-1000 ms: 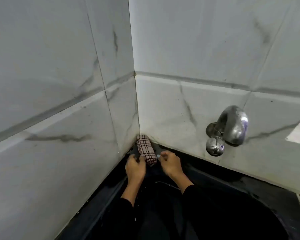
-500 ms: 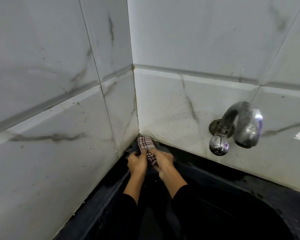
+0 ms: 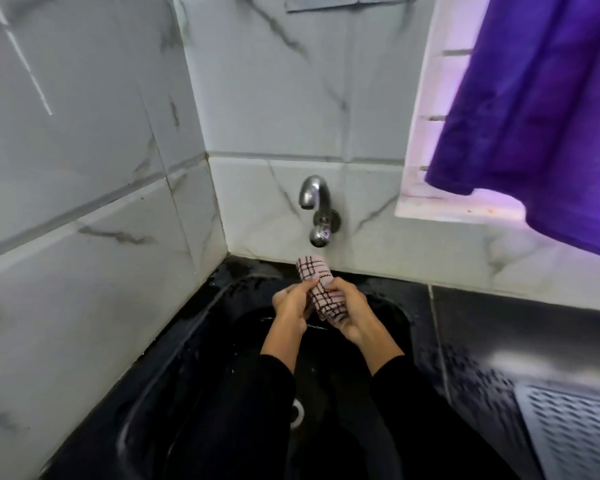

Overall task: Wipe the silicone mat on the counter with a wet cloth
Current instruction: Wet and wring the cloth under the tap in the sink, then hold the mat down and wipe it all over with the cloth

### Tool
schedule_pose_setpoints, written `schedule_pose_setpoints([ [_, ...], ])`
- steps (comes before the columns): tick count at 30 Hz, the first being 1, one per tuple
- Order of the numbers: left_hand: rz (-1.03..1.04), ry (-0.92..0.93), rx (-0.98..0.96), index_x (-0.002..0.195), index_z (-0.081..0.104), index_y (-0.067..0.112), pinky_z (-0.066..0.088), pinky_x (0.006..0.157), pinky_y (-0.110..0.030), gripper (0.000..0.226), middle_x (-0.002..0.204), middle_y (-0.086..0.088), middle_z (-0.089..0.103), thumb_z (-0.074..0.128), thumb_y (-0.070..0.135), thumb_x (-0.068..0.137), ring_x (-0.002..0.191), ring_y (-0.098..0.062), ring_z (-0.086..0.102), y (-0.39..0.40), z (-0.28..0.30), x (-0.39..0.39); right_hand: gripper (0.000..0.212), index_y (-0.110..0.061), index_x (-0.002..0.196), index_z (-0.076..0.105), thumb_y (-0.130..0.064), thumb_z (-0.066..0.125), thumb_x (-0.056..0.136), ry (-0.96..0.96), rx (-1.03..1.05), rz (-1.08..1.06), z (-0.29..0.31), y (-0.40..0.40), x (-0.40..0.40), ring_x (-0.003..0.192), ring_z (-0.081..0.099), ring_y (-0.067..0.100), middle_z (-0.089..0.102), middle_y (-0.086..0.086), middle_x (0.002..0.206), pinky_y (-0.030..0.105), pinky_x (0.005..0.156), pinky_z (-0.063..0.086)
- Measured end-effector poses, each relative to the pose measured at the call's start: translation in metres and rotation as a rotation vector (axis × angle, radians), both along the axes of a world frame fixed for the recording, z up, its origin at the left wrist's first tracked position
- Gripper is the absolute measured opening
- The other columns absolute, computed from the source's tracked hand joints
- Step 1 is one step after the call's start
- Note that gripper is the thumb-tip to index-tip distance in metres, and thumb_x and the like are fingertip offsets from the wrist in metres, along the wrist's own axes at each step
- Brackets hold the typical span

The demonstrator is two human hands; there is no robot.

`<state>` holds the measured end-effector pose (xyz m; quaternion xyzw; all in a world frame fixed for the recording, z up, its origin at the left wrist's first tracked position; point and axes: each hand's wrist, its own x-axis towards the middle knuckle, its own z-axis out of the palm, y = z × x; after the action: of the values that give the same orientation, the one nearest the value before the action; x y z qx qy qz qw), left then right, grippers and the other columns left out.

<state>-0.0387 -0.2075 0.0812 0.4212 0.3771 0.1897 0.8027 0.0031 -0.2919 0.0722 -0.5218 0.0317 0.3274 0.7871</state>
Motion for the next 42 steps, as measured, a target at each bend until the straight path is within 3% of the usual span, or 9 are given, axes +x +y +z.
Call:
schedule_pose_setpoints([
  [8,-0.065,-0.057,0.079,0.082,0.068,0.001,0.052,0.047,-0.015,0.005,0.070,-0.006,0.064,0.070,0.003,0.078,0.062,-0.014,0.060,-0.163,-0.008,-0.028,0.015,-0.007,0.097,0.064,-0.003,0.058,0.083,0.023,0.146,-0.137,-0.010,-0.155,-0.039,0.066,0.064,0.015,0.065,0.009,0.083,0.022,0.052,0.052],
  [14,-0.180,0.003,0.112,0.086,0.071,0.004,0.056,0.079,-0.034,0.010,0.088,-0.013,0.070,0.070,0.009,0.078,0.078,-0.023,0.065,-0.273,-0.039,-0.047,0.027,-0.009,0.099,0.061,0.006,0.045,0.083,0.053,0.169,-0.219,-0.024,-0.272,-0.077,0.065,0.065,0.018,0.068,0.009,0.079,0.025,0.053,0.053],
  [17,-0.315,0.056,0.222,0.085,0.072,0.009,0.054,0.079,-0.031,0.010,0.089,-0.010,0.072,0.068,0.016,0.080,0.077,-0.020,0.065,-0.314,-0.054,-0.060,0.033,-0.004,0.112,0.058,0.006,0.043,0.084,0.098,0.194,-0.265,-0.035,-0.322,-0.094,0.080,0.065,0.022,0.067,0.014,0.091,0.030,0.056,0.057],
  [24,-0.559,0.357,1.023,0.130,0.051,0.016,0.026,0.108,-0.039,0.036,0.135,-0.007,0.052,0.041,0.016,0.095,0.128,-0.026,0.042,-0.358,-0.085,-0.107,0.027,-0.008,0.100,0.061,0.006,0.045,0.083,0.058,-0.028,-0.451,-0.042,-0.397,-0.118,0.080,0.060,0.022,0.064,0.014,0.099,0.029,0.054,0.058],
  [29,-0.784,0.348,1.532,0.147,0.012,0.009,-0.004,0.118,-0.035,0.054,0.157,-0.006,0.005,0.028,0.015,0.096,0.145,-0.018,0.000,-0.353,-0.116,-0.122,0.049,-0.017,0.133,0.053,-0.009,0.055,0.085,-0.603,-0.948,-0.481,-0.046,-0.402,-0.138,0.114,0.058,0.026,0.061,0.007,0.126,0.034,0.098,0.047],
  [33,-0.917,0.336,1.733,0.148,0.005,0.009,-0.010,0.116,-0.035,0.057,0.157,-0.008,0.001,0.008,0.026,0.093,0.145,-0.019,-0.004,-0.350,-0.121,-0.128,0.057,-0.015,0.144,0.036,-0.013,0.048,0.088,-0.809,-1.380,-0.098,-0.071,-0.374,-0.174,0.129,0.038,0.030,0.032,0.007,0.151,0.035,0.109,0.032],
  [36,-0.930,0.335,1.786,0.148,0.005,0.010,-0.007,0.117,-0.034,0.051,0.157,-0.006,0.001,0.011,0.027,0.100,0.145,-0.017,-0.002,-0.345,-0.128,-0.127,0.052,-0.008,0.131,0.054,-0.020,0.033,0.085,-0.920,-1.524,-0.173,-0.085,-0.356,-0.195,0.126,0.048,0.040,0.047,0.022,0.139,0.047,0.105,0.039],
  [39,-0.918,0.327,1.806,0.147,0.002,0.011,-0.007,0.117,-0.034,0.051,0.157,-0.005,-0.001,0.016,0.025,0.101,0.145,-0.016,-0.004,-0.346,-0.132,-0.126,0.056,-0.009,0.144,0.035,-0.020,0.032,0.089,-0.829,-1.507,-0.051,-0.092,-0.356,-0.196,0.141,0.025,0.036,0.029,0.022,0.150,0.042,0.116,0.019],
  [42,-0.892,0.307,1.803,0.148,0.003,0.010,-0.008,0.116,-0.034,0.051,0.157,-0.006,0.001,0.017,0.025,0.100,0.145,-0.017,-0.004,-0.347,-0.135,-0.127,0.058,-0.006,0.136,0.047,-0.017,0.050,0.079,-0.840,-1.482,-0.066,-0.105,-0.359,-0.193,0.128,0.047,0.037,0.051,0.024,0.135,0.044,0.106,0.036],
])
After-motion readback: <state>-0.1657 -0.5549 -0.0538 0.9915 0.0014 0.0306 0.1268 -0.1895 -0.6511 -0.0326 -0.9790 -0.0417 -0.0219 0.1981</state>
